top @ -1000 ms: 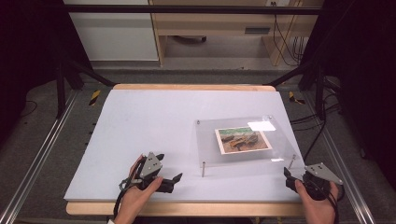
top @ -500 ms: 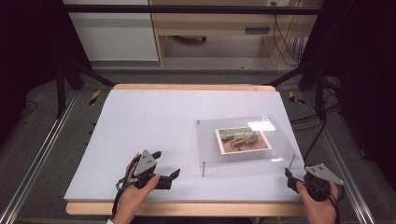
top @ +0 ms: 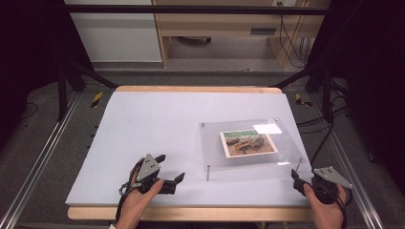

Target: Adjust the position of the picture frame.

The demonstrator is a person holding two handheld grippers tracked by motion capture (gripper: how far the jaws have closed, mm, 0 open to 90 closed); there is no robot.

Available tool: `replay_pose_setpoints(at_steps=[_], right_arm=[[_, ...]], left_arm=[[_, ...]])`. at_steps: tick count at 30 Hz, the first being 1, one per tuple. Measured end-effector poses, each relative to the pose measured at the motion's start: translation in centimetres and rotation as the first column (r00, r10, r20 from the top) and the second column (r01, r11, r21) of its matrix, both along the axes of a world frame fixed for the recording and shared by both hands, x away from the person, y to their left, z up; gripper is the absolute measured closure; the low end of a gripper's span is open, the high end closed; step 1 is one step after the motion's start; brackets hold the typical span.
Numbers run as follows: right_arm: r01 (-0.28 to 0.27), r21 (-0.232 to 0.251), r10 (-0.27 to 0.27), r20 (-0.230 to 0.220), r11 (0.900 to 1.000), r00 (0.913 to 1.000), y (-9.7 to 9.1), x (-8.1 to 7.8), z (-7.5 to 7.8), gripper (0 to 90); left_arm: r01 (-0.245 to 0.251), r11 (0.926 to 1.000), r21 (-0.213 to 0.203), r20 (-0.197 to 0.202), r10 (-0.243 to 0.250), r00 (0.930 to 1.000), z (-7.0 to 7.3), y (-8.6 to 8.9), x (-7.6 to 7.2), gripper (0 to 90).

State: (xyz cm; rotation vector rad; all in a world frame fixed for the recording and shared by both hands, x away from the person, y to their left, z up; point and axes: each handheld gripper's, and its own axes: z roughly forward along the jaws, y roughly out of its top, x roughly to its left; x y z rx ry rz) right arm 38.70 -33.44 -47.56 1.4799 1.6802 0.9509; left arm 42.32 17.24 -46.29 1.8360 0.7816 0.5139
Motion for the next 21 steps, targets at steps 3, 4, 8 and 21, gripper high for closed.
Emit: replay_pose_setpoints(at_steps=[3, 4, 8, 21], right_arm=[[-0.012, 0.03, 0.012, -0.001, 0.9995, 0.9999, -0.1, 0.6, -0.3, 26.9], [-0.015, 0.034, 0.015, -0.002, 0.9993, 0.9999, -0.2, 0.8, -0.3, 27.1], [-0.035, 0.061, 0.035, 0.006, 0.9975, 0.9994, -0.2, 1.5, -0.5, 25.0], [-0.037, 0.087, 0.037, 0.004, 0.9955, 0.9993, -0.2, 2.9, -0.4, 23.9]], left_arm=[[-0.012, 0.9999, -0.001, 0.008, 0.012, 0.9999, -0.1, 0.0, 0.0, 3.9], [-0.01, 0.9999, -0.003, 0.007, 0.01, 0.9999, -0.1, 0.0, 0.0, 3.9], [-0.018, 0.9998, -0.009, 0.01, 0.018, 0.9998, -0.1, 0.0, 0.0, 4.0], [-0.014, 0.9997, -0.022, 0.013, 0.015, 0.9998, 0.0, 0.0, 0.0, 4.6]])
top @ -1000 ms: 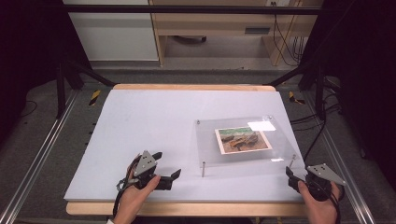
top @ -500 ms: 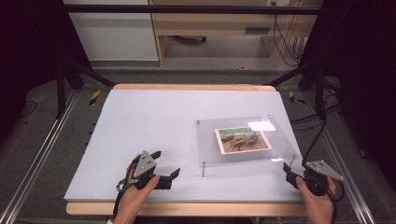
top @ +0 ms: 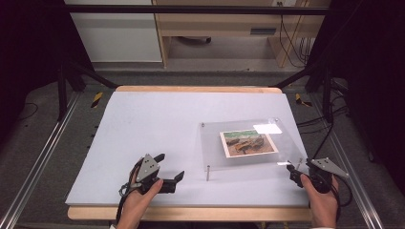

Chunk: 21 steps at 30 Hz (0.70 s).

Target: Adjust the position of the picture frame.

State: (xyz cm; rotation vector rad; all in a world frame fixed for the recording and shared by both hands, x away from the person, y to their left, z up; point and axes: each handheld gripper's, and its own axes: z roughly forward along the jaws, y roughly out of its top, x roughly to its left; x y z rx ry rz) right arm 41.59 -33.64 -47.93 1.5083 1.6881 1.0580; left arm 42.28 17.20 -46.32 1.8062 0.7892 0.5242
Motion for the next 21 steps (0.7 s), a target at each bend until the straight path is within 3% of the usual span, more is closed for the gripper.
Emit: replay_pose_setpoints(at_steps=[4, 14, 21], right_arm=[[-0.027, 0.001, 0.027, -0.006, 0.9996, 0.9996, 0.03, 0.14, 0.04, 26.9], [-0.041, -0.002, 0.041, -0.01, 0.9991, 0.9991, -0.1, 0.59, -0.07, 53.3], [-0.063, -0.002, 0.063, -0.003, 0.998, 0.998, -0.23, 0.96, -0.25, 66.8]], left_arm=[[0.007, 0.9999, -0.008, -0.008, -0.007, 0.9999, 0.0, -0.08, -0.03, 4.6], [0.022, 0.9997, -0.014, -0.02, -0.022, 0.9995, -0.02, -0.46, -0.19, 4.5], [0.036, 0.9993, -0.009, -0.018, -0.037, 0.9992, -0.01, -0.76, -0.33, 4.5]])
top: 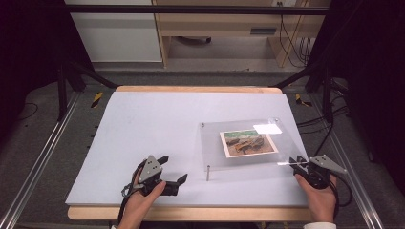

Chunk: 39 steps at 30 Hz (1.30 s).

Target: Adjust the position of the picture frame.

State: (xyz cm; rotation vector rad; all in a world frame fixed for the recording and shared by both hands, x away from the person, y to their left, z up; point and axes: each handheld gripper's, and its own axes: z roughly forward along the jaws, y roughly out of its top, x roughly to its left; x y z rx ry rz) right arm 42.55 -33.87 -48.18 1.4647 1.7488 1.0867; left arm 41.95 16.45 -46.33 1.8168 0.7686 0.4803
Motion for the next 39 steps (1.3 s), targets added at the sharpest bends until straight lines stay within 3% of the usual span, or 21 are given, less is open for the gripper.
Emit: replay_pose_setpoints(at_steps=[9, 15, 20, 26, 32, 33, 39], right_arm=[[-0.021, -0.008, 0.021, 0.029, 0.9998, 0.9994, -0.2, -0.1, 0.0, 75.8], [-0.022, 0.011, 0.021, 0.087, 0.9997, 0.996, -0.5, -0.3, 0.5, 80.6], [-0.016, 0.028, 0.013, 0.124, 0.9995, 0.9922, -0.6, -0.3, 1.0, 84.4], [-0.015, 0.042, 0.009, 0.134, 0.999, 0.991, -0.7, -0.3, 1.4, 84.7], [-0.016, 0.037, 0.01, 0.137, 0.9992, 0.9905, -0.7, -0.2, 1.5, 84.7], [-0.019, 0.042, 0.014, 0.134, 0.9989, 0.9909, -0.6, -0.3, 1.6, 84.7], [-0.023, 0.048, 0.017, 0.133, 0.9986, 0.991, -0.6, -0.3, 1.7, 84.7]], left_arm=[[0.006, 1.0, 0.006, 0.0, -0.006, 1.0, 0.0, -0.2, -0.1, 4.5], [0.015, 0.9999, 0.004, -0.005, -0.015, 0.9999, 0.0, -0.3, -0.1, 4.8], [0.037, 0.9992, 0.014, -0.005, -0.037, 0.9993, 0.2, -0.8, -0.3, 6.7], [0.074, 0.9972, 0.01, -0.003, -0.074, 0.9972, 0.4, -1.9, -0.6, 8.7], [0.122, 0.9924, -0.017, -0.032, -0.122, 0.992, 0.6, -5.0, -0.2, 16.7], [0.119, 0.9917, -0.049, -0.059, -0.122, 0.9908, 0.5, -6.1, 0.1, 19.0], [0.074, 0.9947, -0.071, -0.114, -0.082, 0.9901, -0.3, -7.9, 1.0, 40.6]])
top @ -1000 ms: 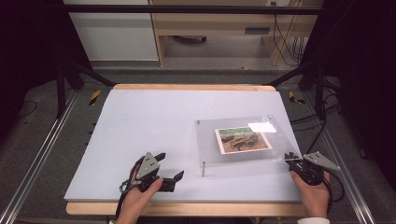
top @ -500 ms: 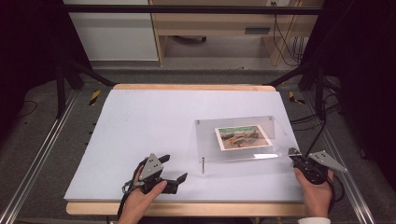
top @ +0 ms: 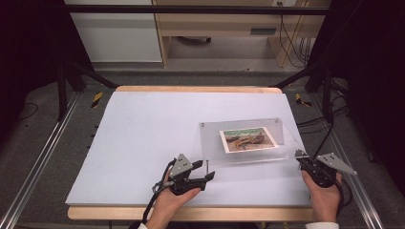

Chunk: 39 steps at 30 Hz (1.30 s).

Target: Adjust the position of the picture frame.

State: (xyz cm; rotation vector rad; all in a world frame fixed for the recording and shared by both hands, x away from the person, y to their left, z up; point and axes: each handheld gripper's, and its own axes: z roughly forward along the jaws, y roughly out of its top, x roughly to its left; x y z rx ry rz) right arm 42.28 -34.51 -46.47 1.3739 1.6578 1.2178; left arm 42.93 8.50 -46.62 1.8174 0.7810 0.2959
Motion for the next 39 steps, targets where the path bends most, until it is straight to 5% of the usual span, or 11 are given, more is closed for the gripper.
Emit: replay_pose_setpoints(at_steps=[6, 12, 25, 39], right_arm=[[-0.003, 0.005, 0.003, -0.004, 1.0, 1.0, -0.08, 0.02, -0.05, 84.7], [-0.001, 0.008, 0.001, -0.006, 1.0, 1.0, -0.06, 0.01, -0.05, 84.7], [-0.005, 0.014, 0.005, -0.007, 0.9999, 1.0, -0.12, 0.01, -0.12, 84.6], [-0.013, -0.003, 0.013, -0.003, 0.9999, 0.9999, 0.02, 0.15, -0.05, 82.2]], left_arm=[[-0.03, 0.9989, -0.037, -0.036, 0.029, 0.9989, -0.71, 0.0, 0.55, 64.3], [-0.032, 0.9963, -0.08, -0.02, 0.03, 0.9993, -0.91, -0.3, 0.77, 75.0], [-0.047, 0.9884, -0.145, -0.012, 0.045, 0.9989, -0.73, -0.24, 0.89, 84.1], [-0.046, 0.991, -0.126, -0.014, 0.044, 0.9989, -0.54, -0.19, 0.87, 84.4]])
